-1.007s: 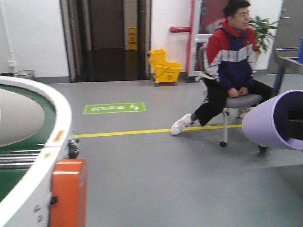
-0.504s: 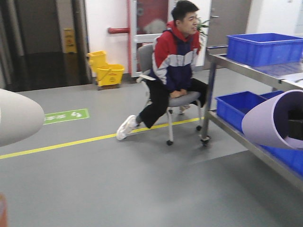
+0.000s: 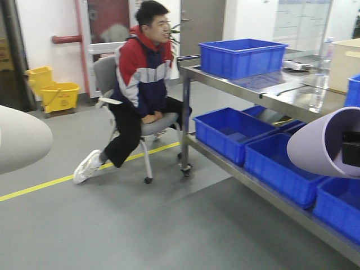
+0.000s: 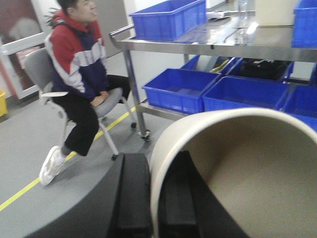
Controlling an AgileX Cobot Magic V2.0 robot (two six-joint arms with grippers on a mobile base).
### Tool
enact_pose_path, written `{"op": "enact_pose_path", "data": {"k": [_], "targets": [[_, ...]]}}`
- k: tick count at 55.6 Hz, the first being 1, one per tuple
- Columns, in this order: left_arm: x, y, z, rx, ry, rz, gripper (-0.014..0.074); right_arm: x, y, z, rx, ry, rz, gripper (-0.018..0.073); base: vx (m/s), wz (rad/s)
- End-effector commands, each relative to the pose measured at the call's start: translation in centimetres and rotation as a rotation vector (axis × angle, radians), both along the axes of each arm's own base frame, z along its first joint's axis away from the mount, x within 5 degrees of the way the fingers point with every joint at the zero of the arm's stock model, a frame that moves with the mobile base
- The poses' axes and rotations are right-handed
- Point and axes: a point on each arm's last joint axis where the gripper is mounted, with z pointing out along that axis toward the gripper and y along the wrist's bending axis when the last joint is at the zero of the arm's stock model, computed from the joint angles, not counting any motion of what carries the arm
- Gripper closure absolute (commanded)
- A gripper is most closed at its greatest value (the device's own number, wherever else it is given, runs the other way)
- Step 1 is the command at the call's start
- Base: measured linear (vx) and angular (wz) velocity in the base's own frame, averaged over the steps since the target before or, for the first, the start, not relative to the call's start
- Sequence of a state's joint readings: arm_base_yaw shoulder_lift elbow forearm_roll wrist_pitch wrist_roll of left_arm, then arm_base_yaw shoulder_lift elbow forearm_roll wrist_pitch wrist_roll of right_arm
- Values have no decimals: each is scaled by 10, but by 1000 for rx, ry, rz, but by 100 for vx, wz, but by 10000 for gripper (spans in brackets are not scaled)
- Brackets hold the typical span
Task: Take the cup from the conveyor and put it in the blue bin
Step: 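Drive the base to the shelf of blue bins carrying both cups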
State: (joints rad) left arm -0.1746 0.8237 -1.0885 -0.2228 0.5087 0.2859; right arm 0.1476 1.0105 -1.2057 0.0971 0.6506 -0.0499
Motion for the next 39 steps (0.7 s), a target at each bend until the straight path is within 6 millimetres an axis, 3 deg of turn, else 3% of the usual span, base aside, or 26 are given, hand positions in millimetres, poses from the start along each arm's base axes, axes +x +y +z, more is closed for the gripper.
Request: {"op": "enact_pose_path", "data": {"k": [1,21,39], "targets": [[-3,1,17,-45,-111,9,603,-4,-1,20,15,-131,-8,568,23,-41],[-3,1,17,-45,-111,9,603,-4,-1,20,15,-131,-8,568,24,-37],[-3,1,17,-45,-111,9,603,-5,-2,21,16,-135,-8,568,31,-16]]}}
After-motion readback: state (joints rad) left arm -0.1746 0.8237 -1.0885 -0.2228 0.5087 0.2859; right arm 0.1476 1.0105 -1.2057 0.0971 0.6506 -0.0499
